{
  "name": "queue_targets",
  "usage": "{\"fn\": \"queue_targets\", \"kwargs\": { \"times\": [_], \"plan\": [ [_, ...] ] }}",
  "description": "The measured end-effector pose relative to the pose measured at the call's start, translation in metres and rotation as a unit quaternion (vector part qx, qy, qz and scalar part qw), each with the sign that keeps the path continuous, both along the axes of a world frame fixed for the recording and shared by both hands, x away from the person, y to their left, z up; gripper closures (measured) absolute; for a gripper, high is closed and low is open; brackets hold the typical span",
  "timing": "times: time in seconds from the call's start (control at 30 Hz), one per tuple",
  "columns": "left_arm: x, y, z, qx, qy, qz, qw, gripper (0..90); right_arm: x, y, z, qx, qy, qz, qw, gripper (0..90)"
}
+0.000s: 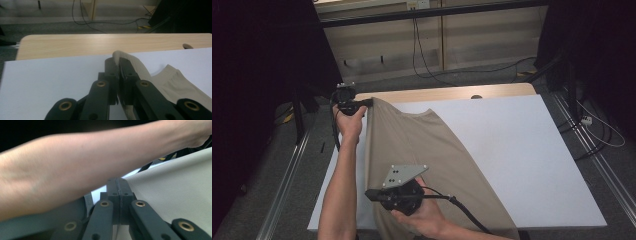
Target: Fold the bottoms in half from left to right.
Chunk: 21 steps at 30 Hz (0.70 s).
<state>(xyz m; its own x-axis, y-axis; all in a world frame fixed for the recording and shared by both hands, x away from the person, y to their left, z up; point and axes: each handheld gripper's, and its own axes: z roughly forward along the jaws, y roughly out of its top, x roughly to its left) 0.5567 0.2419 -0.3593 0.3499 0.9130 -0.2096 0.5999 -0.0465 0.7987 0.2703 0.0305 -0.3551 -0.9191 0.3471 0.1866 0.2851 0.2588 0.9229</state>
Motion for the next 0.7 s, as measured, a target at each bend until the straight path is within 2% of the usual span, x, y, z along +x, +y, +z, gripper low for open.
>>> {"fn": "queue_targets", "kwargs": {
  "times": [0.07, 0.2, 0.33, 0.4, 0.47, 0.5, 0.57, 0.6, 0.7],
  "plan": [
    [-0.003, 0.008, 0.004, 0.005, -0.003, 0.001, 1.0000, 86.4, 0.001, 0.005, 0.008, 0.005, -0.006, 0.008, 0.9999, 90.0],
    [-0.008, 0.024, 0.016, 0.016, -0.010, 0.018, 0.9996, 86.4, 0.001, 0.010, 0.018, 0.013, -0.021, 0.018, 0.9995, 90.0],
    [-0.011, 0.028, 0.019, 0.019, -0.013, 0.028, 0.9993, 86.4, 0.002, 0.009, 0.015, 0.022, -0.012, 0.018, 0.9995, 90.0],
    [-0.010, 0.026, 0.013, 0.021, -0.010, 0.025, 0.9994, 86.4, 0.001, 0.008, 0.009, 0.021, -0.004, 0.017, 0.9996, 90.0],
    [-0.008, 0.021, 0.006, 0.010, -0.005, 0.024, 0.9996, 86.3, 0.000, 0.005, 0.003, 0.017, -0.001, 0.013, 0.9998, 90.0],
    [-0.007, 0.018, 0.004, 0.013, -0.006, 0.021, 0.9997, 86.3, -0.001, 0.003, 0.000, 0.014, -0.002, 0.011, 0.9998, 90.0],
    [-0.005, 0.008, 0.000, 0.030, -0.004, 0.013, 0.9995, 86.3, -0.001, -0.002, -0.006, 0.020, 0.012, 0.010, 0.9997, 90.0],
    [-0.004, 0.004, -0.002, 0.021, -0.002, 0.014, 0.9997, 86.3, -0.001, -0.005, -0.008, 0.020, 0.013, 0.007, 0.9997, 90.0],
    [0.000, -0.006, -0.006, 0.018, -0.001, 0.016, 0.9997, 86.3, -0.001, -0.015, -0.008, 0.016, 0.009, -0.002, 0.9998, 90.0]
  ]
}}
